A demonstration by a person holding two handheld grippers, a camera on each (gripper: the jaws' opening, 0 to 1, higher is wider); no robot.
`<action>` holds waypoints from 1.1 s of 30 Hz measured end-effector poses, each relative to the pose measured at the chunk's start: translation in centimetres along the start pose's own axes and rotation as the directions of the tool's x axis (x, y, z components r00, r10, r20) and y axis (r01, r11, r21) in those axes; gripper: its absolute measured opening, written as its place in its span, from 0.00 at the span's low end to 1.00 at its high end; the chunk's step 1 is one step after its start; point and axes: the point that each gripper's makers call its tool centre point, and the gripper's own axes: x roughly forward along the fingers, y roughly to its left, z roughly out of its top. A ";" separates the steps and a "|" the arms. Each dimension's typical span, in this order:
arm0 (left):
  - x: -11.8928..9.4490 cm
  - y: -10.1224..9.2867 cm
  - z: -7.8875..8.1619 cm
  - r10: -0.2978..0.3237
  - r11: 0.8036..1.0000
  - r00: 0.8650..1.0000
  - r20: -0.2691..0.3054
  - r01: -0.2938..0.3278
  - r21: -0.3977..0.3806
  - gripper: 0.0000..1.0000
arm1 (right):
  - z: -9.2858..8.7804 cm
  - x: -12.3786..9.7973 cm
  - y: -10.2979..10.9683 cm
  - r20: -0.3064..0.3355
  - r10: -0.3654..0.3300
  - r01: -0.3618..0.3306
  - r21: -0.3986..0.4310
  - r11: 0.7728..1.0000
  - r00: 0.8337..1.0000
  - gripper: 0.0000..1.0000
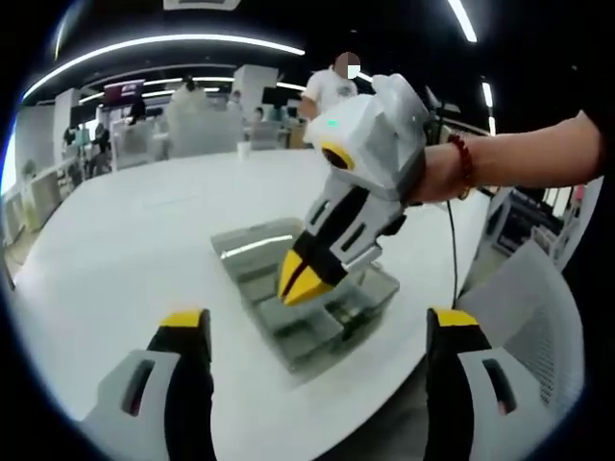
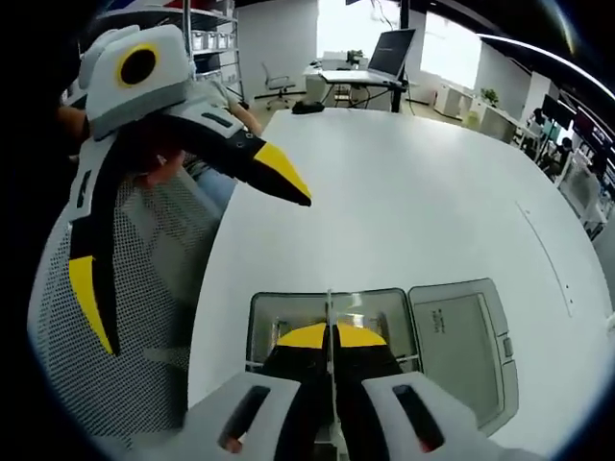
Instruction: Insert the divider into the dual guide fixture by aligning both edges with the guide slots and pushing it downward to the bottom, including one-sided entry, uneven engagement, binding, and posture correction.
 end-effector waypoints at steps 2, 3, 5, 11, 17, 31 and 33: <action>-0.1 -0.1 0.0 -0.004 1.000 1.000 -0.007 0.004 0.007 0.91 | 0.0 0.1 0.0 0.001 -0.003 0.003 0.009 1.000 1.000 0.00; -0.1 -0.2 -0.1 -0.004 1.000 1.000 -0.010 0.004 0.011 0.91 | -0.1 0.1 -0.1 0.002 -0.004 0.004 0.013 1.000 1.000 0.00; -0.2 -0.2 -0.1 -0.004 1.000 1.000 -0.014 0.004 0.013 0.91 | 0.0 0.1 0.0 0.002 -0.006 0.006 0.010 1.000 1.000 0.00; -0.4 -0.3 0.1 -0.004 1.000 1.000 -0.015 0.004 0.020 0.90 | -0.4 0.5 0.0 -0.024 -0.018 0.018 -0.006 1.000 1.000 0.00; -0.5 -0.5 0.3 0.000 1.000 1.000 -0.012 0.001 0.027 0.90 | -0.4 0.4 -0.2 -0.018 -0.018 0.019 0.033 0.999 1.000 0.00; -0.8 -0.2 0.8 -0.003 0.998 1.000 -0.026 0.005 0.058 0.91 | 0.0 -0.5 -0.6 0.067 -0.112 0.098 0.189 0.977 0.991 0.02; -0.9 0.0 0.9 0.003 0.998 1.000 -0.023 -0.002 0.060 0.91 | 0.0 -1.0 -0.8 0.081 -0.147 0.128 0.204 0.971 0.986 0.04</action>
